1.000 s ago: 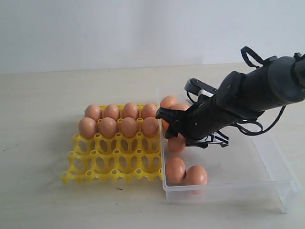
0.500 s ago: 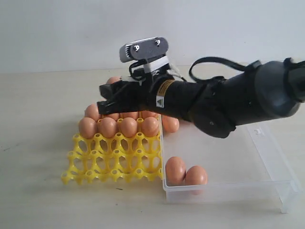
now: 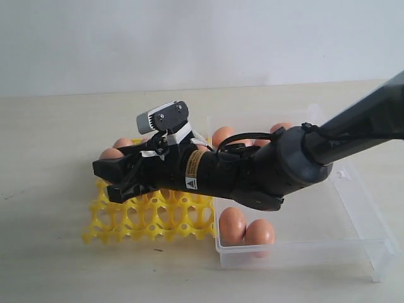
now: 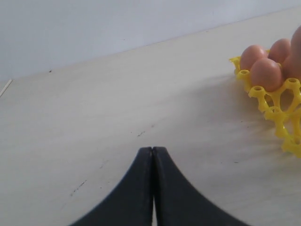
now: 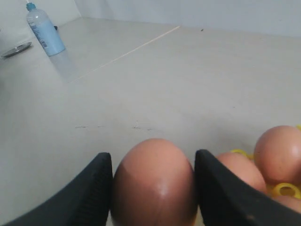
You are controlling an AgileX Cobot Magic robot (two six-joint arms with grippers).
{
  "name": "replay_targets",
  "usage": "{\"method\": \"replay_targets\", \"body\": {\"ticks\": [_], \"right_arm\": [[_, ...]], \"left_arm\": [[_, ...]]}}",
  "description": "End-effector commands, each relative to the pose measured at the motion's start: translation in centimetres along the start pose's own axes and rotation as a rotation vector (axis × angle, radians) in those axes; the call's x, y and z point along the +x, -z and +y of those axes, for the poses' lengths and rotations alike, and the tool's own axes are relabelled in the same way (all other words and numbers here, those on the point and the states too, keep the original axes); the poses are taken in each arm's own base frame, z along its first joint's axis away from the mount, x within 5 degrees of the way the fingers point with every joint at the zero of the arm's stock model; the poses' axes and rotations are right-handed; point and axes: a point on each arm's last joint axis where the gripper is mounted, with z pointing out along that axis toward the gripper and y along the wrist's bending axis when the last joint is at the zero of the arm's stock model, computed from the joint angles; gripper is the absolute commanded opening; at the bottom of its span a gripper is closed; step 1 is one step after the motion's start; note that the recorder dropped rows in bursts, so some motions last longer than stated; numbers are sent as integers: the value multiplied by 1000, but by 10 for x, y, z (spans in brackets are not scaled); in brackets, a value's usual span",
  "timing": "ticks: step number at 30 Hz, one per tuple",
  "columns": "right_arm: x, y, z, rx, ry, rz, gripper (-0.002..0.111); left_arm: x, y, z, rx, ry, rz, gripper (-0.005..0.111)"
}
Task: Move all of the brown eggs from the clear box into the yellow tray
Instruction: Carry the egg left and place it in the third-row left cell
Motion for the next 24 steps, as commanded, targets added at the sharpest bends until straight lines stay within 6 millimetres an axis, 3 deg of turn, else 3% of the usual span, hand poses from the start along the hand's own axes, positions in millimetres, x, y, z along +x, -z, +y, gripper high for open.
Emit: {"method": "replay_targets", "body": {"ticks": [1,11,16,21,24], "right_arm": [[2,-8,0,-43,-29,-13,0],[4,-27,-5,-109,-114,-8,4],[4,-30,-6,-108,-108,3,22],[5,-30,-8,-86,-111,12,50],[6,-31,-9,-70,-113,19,57]], "left_arm": [[-2,1,0,-2,3,-16,0],[-2,1,0,-2,3,-16,0],[-2,1,0,-2,3,-16,0],[-2,1,0,-2,3,-16,0],[-2,1,0,-2,3,-16,0]]}}
